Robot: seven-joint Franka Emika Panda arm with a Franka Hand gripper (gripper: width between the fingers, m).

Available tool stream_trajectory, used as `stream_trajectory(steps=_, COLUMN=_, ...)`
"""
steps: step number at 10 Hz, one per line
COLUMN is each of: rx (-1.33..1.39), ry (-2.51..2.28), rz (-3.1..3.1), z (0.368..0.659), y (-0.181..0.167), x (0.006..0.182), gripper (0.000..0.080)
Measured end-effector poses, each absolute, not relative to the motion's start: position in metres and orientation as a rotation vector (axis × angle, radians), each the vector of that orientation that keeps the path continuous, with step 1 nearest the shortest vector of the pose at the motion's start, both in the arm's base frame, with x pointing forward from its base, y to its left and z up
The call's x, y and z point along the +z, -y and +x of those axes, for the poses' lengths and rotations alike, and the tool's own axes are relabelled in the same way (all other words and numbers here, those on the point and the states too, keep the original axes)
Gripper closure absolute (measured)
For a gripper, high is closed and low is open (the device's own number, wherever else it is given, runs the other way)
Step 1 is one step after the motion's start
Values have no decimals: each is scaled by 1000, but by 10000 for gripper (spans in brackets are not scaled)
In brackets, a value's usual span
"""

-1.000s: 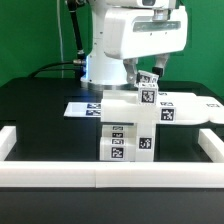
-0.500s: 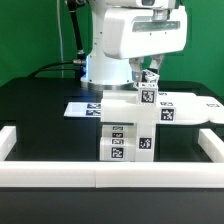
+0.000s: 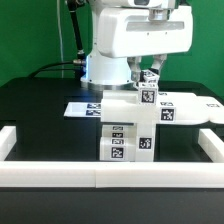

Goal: Assemble chair

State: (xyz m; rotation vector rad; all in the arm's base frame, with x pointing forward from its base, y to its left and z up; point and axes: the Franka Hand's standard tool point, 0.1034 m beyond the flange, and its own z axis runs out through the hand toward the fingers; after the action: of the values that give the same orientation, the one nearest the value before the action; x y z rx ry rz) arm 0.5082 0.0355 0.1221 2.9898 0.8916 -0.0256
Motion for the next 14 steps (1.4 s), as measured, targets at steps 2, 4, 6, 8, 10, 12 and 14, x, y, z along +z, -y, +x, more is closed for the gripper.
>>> stream_trajectory(steps=2, rx=-23, ry=-680, rz=3045, z=508, y=-36, x=122, gripper=512)
stream_trajectory(steps=4, rx=-20, ry=-469, rz=3083, z=508, y=-36, x=122, gripper=512)
stream_trajectory(steps=6, rx=-18, ry=-261, rz=3107, z=508, y=-36, x=122, gripper=512)
stream_trajectory(steps=8, rx=-16, ry=-83, rz=3117, z=508, y=-36, x=122, gripper=512)
stream_trajectory(steps=10, rx=-13, ry=128, rz=3115, z=508, y=-36, x=122, gripper=512)
stream_trajectory(steps=12, rx=-11, ry=321, rz=3101, z=508, y=-37, x=122, gripper=512)
stream_trajectory(steps=14, rx=-9, ry=462, rz=3084, z=508, y=-37, x=122, gripper=511)
